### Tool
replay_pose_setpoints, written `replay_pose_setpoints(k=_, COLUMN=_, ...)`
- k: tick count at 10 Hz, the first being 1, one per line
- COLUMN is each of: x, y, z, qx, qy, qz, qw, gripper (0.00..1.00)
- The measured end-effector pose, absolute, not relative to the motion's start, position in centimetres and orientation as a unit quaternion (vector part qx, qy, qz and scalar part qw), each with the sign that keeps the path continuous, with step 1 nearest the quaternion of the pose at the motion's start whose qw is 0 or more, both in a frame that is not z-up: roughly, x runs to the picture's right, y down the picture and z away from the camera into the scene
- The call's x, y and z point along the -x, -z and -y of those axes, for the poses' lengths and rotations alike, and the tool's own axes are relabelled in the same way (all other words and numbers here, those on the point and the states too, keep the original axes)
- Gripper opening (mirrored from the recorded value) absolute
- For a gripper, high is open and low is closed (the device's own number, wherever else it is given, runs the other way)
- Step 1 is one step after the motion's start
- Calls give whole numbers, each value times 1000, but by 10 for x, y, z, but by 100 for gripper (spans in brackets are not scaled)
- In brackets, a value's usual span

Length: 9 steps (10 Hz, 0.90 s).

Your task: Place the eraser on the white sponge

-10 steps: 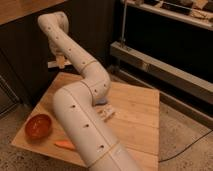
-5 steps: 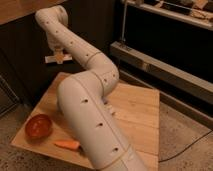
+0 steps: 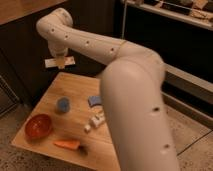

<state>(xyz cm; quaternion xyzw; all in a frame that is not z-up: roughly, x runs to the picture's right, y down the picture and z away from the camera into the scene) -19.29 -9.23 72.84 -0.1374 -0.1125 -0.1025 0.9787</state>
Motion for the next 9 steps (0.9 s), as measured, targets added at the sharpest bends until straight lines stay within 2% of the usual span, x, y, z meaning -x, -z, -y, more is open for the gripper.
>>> replay_pose_setpoints(k=2, x=155, y=-727, z=32, qx=161, qy=101, qz=78, qw=979, gripper=0)
replay_pose_setpoints(k=5, x=116, y=-734, z=-22, qx=184, qy=91, qz=40, qw=978, gripper=0)
replay_pose_setpoints(k=7, x=109, y=-747, z=-34, qx=192, qy=80, qz=29, qw=978, gripper=0)
replay_pose_setpoints(k=9, x=113, y=-776, z=-22, qx=194, qy=63, qz=27, qw=978, gripper=0)
